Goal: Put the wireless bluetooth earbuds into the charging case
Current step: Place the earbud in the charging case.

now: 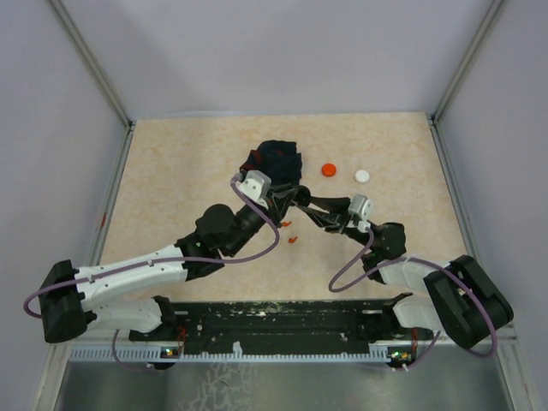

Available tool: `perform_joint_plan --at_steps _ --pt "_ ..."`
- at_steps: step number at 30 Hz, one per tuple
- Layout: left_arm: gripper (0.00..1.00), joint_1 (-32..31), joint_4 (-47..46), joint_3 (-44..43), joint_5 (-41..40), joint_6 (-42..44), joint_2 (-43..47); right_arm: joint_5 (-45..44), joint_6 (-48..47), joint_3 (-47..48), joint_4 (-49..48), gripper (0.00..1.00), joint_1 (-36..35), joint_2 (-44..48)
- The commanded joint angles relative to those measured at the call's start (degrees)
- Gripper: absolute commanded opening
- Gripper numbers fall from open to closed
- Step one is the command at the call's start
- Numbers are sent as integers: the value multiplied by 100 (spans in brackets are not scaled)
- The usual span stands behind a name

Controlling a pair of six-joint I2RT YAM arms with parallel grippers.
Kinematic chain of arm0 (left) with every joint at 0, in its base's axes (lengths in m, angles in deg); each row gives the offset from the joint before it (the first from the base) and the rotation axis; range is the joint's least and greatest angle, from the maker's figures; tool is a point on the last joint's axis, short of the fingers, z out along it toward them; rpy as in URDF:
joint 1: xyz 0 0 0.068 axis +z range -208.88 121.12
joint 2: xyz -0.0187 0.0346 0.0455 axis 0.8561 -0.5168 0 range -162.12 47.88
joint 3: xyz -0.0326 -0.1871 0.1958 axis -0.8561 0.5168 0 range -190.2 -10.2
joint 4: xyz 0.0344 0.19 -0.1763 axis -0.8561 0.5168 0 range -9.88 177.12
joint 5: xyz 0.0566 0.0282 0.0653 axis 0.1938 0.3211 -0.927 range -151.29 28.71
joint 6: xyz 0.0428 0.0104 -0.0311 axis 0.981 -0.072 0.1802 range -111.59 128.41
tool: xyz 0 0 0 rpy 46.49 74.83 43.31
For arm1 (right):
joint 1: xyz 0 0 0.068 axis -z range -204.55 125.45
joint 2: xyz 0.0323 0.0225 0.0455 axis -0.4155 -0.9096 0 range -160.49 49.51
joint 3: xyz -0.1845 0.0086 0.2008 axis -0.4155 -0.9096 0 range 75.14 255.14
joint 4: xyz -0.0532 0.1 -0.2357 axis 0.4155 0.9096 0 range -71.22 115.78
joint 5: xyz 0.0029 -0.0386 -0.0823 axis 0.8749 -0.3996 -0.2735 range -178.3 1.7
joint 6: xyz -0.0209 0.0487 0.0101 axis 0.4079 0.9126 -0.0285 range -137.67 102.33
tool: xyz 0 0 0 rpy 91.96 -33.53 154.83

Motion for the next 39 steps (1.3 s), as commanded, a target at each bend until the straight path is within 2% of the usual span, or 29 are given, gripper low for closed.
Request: perform_joint_plan --at_steps 1,21,32,35,39 --pt "13 -57 -265 -126 -163 215 -29 44 63 193 -432 0 -51 166" --pt "14 -167 -264 -96 -126 300 -240 6 104 176 -503 0 -55 181" --pt "18 -407 -86 -105 -583 387 -357 -114 106 167 -512 0 -55 180" --pt "26 -445 -51 -130 -542 397 -381 -122 115 170 -512 0 -55 181" --pt "43 -473 -12 -139 -444 419 -331 -136 104 167 -505 0 -55 170"
